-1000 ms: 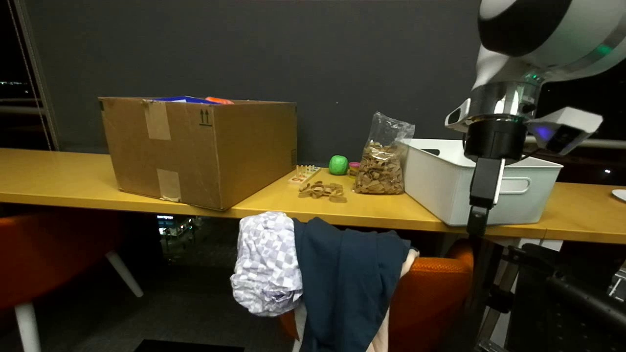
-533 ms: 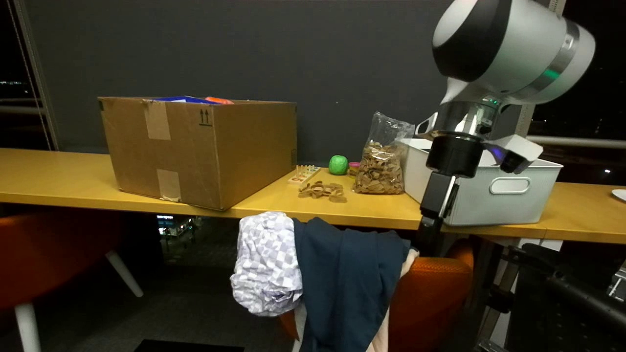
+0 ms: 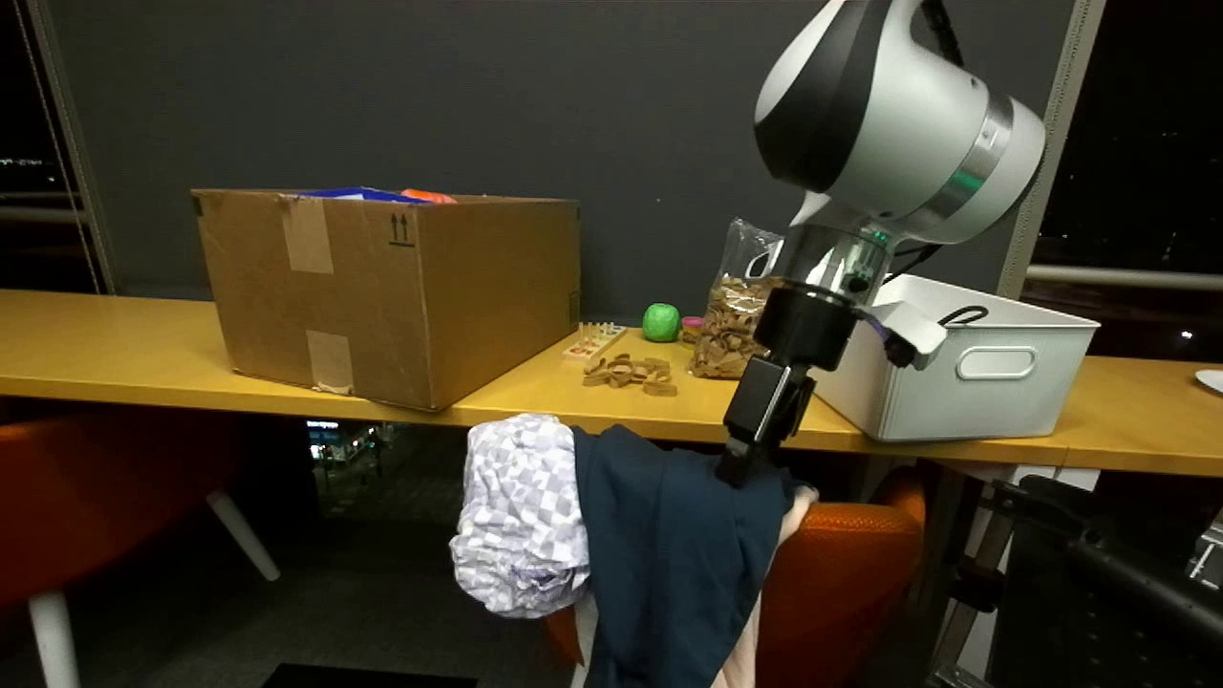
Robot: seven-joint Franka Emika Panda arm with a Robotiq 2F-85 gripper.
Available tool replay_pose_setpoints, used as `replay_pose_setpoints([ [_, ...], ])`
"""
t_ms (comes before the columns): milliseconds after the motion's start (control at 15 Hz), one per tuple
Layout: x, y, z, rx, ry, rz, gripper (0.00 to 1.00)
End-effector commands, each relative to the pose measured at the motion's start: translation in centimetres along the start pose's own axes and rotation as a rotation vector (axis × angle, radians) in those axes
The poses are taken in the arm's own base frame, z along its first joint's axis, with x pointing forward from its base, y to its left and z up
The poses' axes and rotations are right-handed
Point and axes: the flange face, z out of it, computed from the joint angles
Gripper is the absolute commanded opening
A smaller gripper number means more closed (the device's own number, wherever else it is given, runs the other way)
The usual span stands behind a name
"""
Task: Shift the clothes to the storage bin
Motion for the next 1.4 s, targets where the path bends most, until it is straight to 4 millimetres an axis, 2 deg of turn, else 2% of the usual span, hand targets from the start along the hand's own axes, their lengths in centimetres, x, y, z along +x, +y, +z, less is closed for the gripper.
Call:
replay_pose_setpoints([
  [0, 1.0, 0.4, 1.8, 0.022, -0.011, 0.009, 0.74],
  [133, 1.0, 0.0, 1.8, 0.030, -0.013, 0.010, 0.58],
  [400, 1.2, -0.7, 0.7, 0.036, -0.002, 0.002, 0.33],
  [667, 1.6, -0.3, -0.1, 0.037, 0.009, 0.012, 0.03],
  [1000, 1.9, -0.3, -0.7, 0.044, 0.009, 0.023, 0.05],
  [1133, 2.4, -0.9, -2.1, 0.032, 0.021, 0.019, 0.05],
  [1333, 3.8, -1.7, -5.4, 0.001, 0.054, 0.010, 0.05],
])
